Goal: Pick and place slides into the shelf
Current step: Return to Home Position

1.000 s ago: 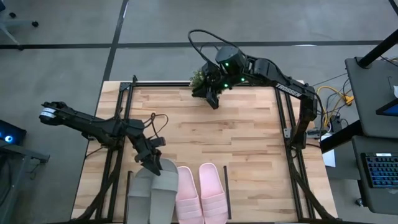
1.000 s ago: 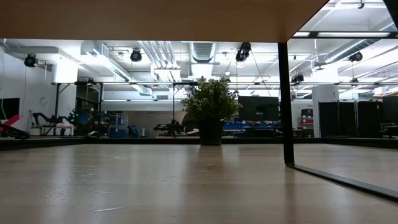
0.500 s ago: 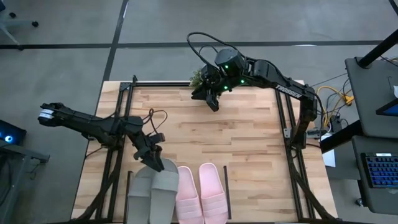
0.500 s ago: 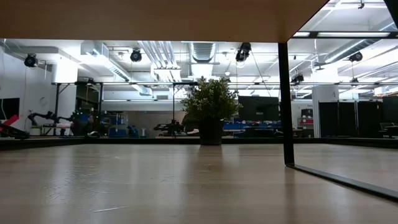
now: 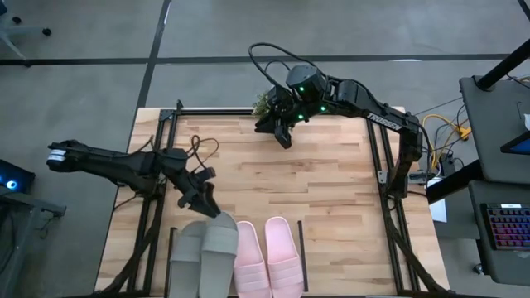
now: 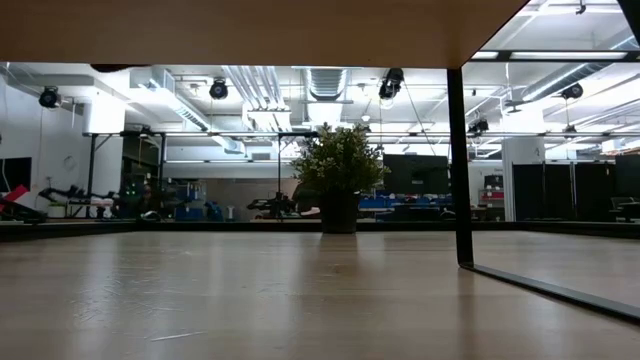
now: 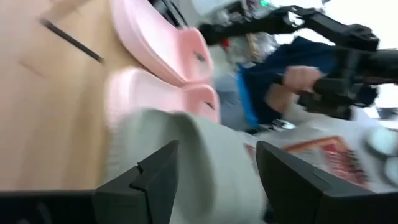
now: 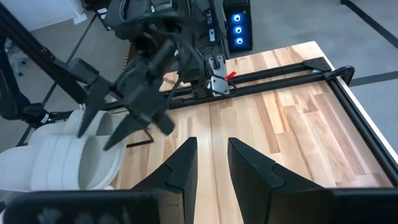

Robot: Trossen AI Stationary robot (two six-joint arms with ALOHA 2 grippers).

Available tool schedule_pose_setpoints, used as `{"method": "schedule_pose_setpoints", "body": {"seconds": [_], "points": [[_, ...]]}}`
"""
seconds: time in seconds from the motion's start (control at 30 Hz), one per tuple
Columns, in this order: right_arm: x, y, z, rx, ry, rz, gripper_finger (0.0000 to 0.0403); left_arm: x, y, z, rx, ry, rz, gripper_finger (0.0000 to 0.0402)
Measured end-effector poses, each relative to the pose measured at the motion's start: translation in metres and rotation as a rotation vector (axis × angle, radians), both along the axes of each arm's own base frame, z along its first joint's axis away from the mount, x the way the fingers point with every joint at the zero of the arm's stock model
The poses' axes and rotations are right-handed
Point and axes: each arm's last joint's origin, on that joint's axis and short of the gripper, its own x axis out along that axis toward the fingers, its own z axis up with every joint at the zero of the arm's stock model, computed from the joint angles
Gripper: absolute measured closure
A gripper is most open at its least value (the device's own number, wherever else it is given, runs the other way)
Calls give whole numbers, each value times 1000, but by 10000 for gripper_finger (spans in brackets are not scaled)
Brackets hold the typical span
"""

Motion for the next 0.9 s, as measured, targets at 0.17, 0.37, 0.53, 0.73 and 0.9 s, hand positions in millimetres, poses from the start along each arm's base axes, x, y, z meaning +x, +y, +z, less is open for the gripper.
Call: {"method": "schedule_pose_setpoints", "body": {"seconds": [0.17, 0.37, 0.53, 0.73, 0.9], "points": [[0, 2, 0, 5, 1, 2, 321, -14, 5, 9, 178, -25, 89, 206], [1, 2, 0, 15, 2, -2, 321, -31, 10, 46, 323, -211, 194, 206], [1, 2, 0, 24, 3, -6, 321, -48, 12, 83, 538, -225, 249, 206], [1, 3, 0, 56, 8, -24, 321, -67, 21, 125, 886, -83, 400, 206], [5, 10, 6, 37, -56, -16, 321, -71, 26, 165, 994, -218, 566, 206]]}}
